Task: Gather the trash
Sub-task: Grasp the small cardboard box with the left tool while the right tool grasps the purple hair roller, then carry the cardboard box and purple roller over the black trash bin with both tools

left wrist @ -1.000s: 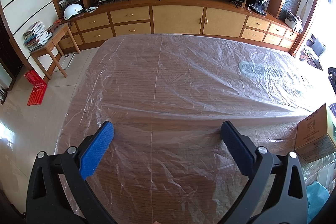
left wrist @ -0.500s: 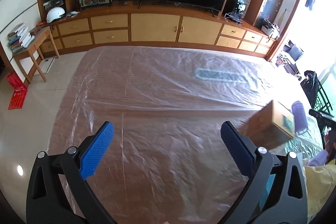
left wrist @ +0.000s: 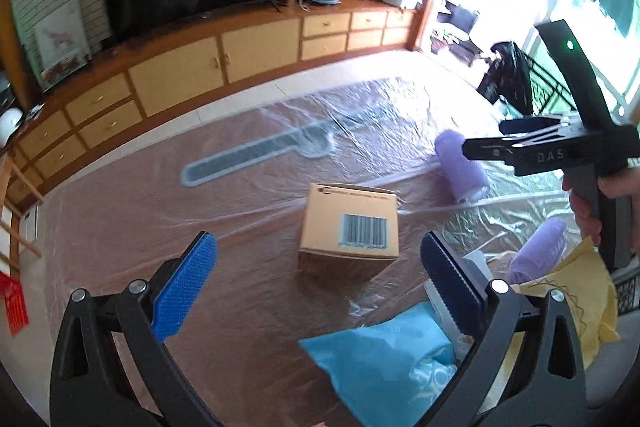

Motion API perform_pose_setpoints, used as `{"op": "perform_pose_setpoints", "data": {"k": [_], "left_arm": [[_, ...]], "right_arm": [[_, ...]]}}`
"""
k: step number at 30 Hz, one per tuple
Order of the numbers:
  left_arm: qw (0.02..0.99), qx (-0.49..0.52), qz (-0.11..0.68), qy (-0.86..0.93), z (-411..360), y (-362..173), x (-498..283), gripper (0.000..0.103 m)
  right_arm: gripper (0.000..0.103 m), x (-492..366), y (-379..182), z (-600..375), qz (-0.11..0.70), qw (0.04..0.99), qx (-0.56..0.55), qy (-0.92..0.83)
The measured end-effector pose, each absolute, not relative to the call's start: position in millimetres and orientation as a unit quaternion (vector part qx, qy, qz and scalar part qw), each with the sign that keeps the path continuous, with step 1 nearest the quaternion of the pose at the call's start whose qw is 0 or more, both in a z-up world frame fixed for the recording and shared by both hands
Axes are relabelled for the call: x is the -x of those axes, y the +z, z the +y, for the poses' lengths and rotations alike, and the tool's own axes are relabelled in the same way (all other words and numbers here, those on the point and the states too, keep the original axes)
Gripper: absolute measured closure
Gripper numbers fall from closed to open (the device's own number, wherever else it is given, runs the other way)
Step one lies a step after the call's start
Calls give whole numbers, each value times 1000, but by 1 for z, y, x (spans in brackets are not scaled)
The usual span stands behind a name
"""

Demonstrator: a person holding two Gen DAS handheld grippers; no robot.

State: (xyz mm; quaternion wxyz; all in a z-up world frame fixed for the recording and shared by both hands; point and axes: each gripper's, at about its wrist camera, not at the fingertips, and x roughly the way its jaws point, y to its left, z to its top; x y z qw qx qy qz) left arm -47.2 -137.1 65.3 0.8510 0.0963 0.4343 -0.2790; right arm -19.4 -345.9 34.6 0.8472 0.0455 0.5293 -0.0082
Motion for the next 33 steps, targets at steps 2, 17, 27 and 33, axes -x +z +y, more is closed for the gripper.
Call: {"op": "perform_pose_setpoints", "data": {"k": [2,17,27,33], "left_arm": [[842,-101,443,-292,-148,59,45,2],[810,-150,474,-311,-173,32,38,44],[837,-142,437,-296,-166,60,51,44],[868,-144,408,-243,-157,87,71,44]], "right_arm": [[5,20,28,-341,543,837,-59,-9],[39,8,7,-353,594,793,-137,0],[57,32,33,-371,559,809,-179,30],[57,49,76,-375,513,842,-157,47]]}}
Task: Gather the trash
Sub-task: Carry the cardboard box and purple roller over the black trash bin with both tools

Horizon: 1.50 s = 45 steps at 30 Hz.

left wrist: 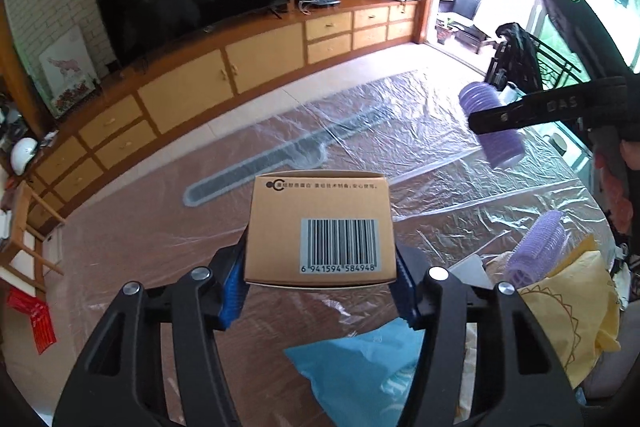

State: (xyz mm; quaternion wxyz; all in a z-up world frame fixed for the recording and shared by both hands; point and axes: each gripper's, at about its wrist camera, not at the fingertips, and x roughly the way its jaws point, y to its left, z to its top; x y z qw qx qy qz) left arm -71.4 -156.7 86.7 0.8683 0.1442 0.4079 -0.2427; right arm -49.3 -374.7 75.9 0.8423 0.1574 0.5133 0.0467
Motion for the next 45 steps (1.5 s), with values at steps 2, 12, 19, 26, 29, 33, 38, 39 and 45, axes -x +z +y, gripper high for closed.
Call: {"op": "perform_pose_setpoints", "data": {"k": [2,12,19,26,29,33,38,39,45], "left_arm": [[875,-143,402,-230,-154,94,78,44],[904,-134,370,-170,-130,128,129,44],[909,-117,365,-161,-112,136,179,44],[909,-126,372,-143,-107,130,223,44],[906,-127,379,-138,-106,123,240,44],[902,-122,391,-140,-108,113,269,44],[890,-135,407,-153,-118,97,307,44],[888,-136,411,-156,-119,95,312,44],[872,-131,439,-175,-132,72,344,44]], "right_arm": [[57,53,92,-377,502,850,-151,54],[57,127,154,-354,441,882,-103,128],[57,190,163,-335,430,877,-94,193],[57,252,156,-313,442,859,-77,247],[57,275,152,-302,450,851,-63,263],[57,298,138,-291,465,837,-51,283],[57,325,115,-281,491,817,-41,300],[57,329,109,-280,497,813,-40,301],[57,349,73,-273,522,799,-17,296]]}}
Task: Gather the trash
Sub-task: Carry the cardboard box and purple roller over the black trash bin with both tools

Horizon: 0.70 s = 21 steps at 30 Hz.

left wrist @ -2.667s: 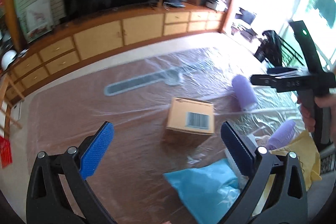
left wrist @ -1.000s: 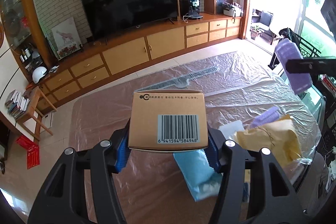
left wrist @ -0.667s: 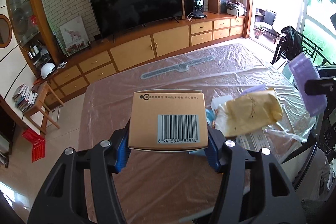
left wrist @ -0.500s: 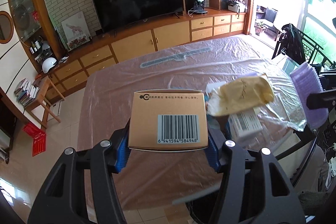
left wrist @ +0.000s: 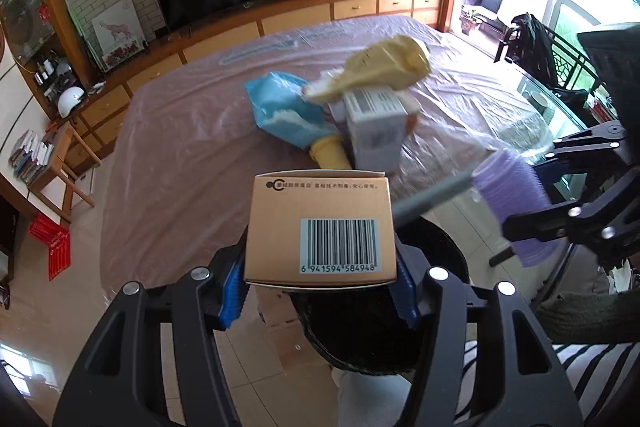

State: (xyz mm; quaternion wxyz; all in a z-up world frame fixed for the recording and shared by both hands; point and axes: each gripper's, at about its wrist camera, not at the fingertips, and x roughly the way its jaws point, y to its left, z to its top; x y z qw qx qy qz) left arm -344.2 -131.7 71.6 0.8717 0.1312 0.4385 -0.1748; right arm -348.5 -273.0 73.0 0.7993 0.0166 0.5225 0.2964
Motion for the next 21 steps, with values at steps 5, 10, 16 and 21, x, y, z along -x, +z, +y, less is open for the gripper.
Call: {"op": "perform_pose_setpoints", "data": {"k": [5,10,16,21], "left_arm": [[859,-145,456,-181,-141,50,359,44],[848,-151,472,-189,-145,31,364,44],[834,-160,488,-200,-151,5,365,44],[826,-174,497,-201,-153,-15,362,44]], "right_arm": [[57,356,49,-267,535,794,-3,289],[56,361,22,-264,548,789,2,278],[56,354,-4,-257,562,786,1,258],[56,350,-24,-255,569,787,15,238]]}}
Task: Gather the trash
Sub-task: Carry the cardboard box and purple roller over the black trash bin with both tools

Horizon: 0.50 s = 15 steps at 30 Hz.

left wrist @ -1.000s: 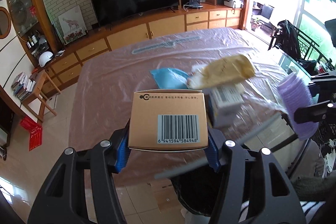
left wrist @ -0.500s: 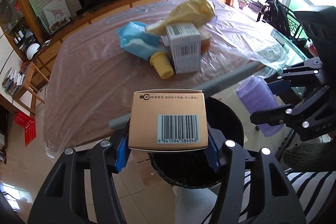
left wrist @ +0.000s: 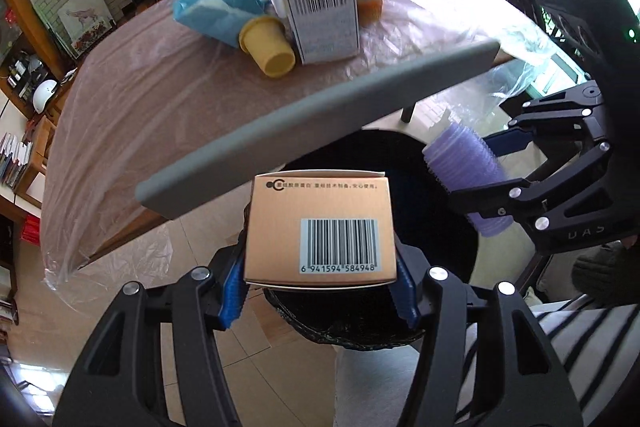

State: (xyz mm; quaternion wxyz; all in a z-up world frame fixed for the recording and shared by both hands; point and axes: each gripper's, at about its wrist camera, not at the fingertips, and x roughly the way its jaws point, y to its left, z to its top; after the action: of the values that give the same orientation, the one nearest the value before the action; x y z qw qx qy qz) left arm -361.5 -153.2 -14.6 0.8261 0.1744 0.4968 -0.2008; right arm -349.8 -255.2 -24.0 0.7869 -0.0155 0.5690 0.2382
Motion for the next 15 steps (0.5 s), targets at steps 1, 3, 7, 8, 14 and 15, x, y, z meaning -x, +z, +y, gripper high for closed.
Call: {"op": "perform_pose_setpoints", "data": {"k": [1,3,7,8,14,15], "left_arm": [[825,-176,499,-201,-154,-19,361,44],[822,-177,502,-201,-156,-25,358,44],[818,-170,511,-203,-157,-38,351,44],[817,-168,513,-202,-156,-41,350,44],[814,-169,519,-200,-156,-52,345,44],[813,-168,520,-199,-155,-54,344,44]], "right_arm": [[56,349,-29,-255,570,788,18,233],[56,347,-34,-253,570,789,21,227],[56,341,-42,-250,571,793,29,211],[56,339,-44,-250,572,792,28,209],[56,338,-51,-248,574,793,40,200],[56,338,-52,-248,574,794,42,198]]}}
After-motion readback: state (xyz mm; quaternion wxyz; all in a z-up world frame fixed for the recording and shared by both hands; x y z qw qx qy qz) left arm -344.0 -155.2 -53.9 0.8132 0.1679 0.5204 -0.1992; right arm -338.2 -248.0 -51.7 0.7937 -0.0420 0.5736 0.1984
